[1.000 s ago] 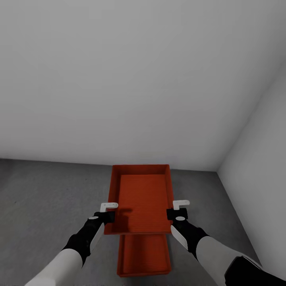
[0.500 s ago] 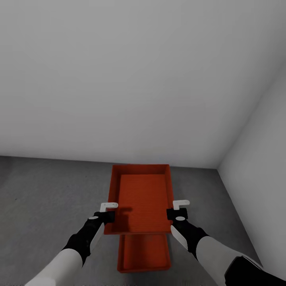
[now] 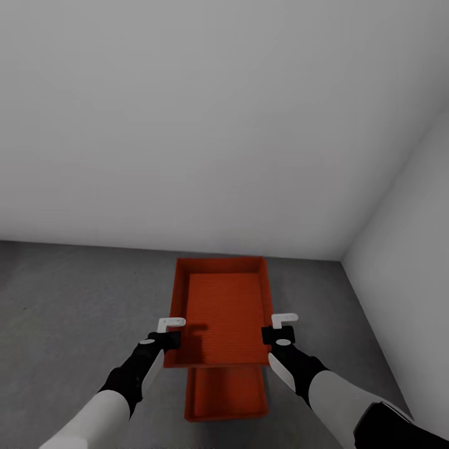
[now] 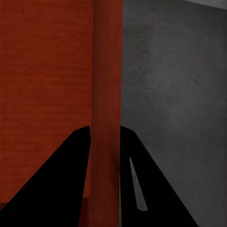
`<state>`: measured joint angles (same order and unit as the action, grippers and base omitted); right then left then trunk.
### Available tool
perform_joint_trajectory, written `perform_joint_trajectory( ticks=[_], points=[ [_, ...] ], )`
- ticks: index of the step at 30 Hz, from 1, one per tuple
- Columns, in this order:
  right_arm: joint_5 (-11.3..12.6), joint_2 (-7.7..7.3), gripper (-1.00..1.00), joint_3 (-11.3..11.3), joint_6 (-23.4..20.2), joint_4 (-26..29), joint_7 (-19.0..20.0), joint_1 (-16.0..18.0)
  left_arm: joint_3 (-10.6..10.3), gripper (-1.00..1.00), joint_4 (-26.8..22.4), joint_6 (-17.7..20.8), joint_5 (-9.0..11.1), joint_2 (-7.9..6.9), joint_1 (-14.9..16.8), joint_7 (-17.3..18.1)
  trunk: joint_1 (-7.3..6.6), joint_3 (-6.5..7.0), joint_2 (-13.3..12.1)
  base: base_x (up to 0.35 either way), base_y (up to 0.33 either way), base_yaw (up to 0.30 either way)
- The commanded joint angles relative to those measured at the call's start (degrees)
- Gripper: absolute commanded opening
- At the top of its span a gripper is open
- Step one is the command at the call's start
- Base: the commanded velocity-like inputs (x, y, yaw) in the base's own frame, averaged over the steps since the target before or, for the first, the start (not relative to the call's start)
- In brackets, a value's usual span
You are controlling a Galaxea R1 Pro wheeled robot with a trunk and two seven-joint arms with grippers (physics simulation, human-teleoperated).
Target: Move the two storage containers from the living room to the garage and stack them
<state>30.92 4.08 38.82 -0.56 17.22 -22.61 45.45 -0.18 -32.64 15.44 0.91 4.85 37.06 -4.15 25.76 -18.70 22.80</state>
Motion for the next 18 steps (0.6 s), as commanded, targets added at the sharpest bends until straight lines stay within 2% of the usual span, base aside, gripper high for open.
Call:
perform_joint_trajectory(
  ticks=[1,16,18],
  points=[
    [1.68,-0.65,-1.00,1.26,-1.11,-1.86,-0.57,0.08,-1.10,-1.00,-0.23,0.29,0.76,-0.04,0.03,-0.38,0.03,-0.19,0.12,0.000,0.000,0.000],
    [1.68,-0.67,-1.00,1.26,-1.19,-1.92,-0.59,0.08,-1.05,-1.00,-0.26,0.57,0.76,0.05,0.03,-0.56,0.03,-1.59,0.12,0.000,0.000,0.000],
    [1.68,-0.67,-1.00,1.26,-1.19,-1.92,-0.59,0.08,-1.01,-1.00,-0.25,0.60,0.76,0.06,0.03,-0.59,0.47,-2.13,0.92,0.000,0.000,0.000]
  ],
)
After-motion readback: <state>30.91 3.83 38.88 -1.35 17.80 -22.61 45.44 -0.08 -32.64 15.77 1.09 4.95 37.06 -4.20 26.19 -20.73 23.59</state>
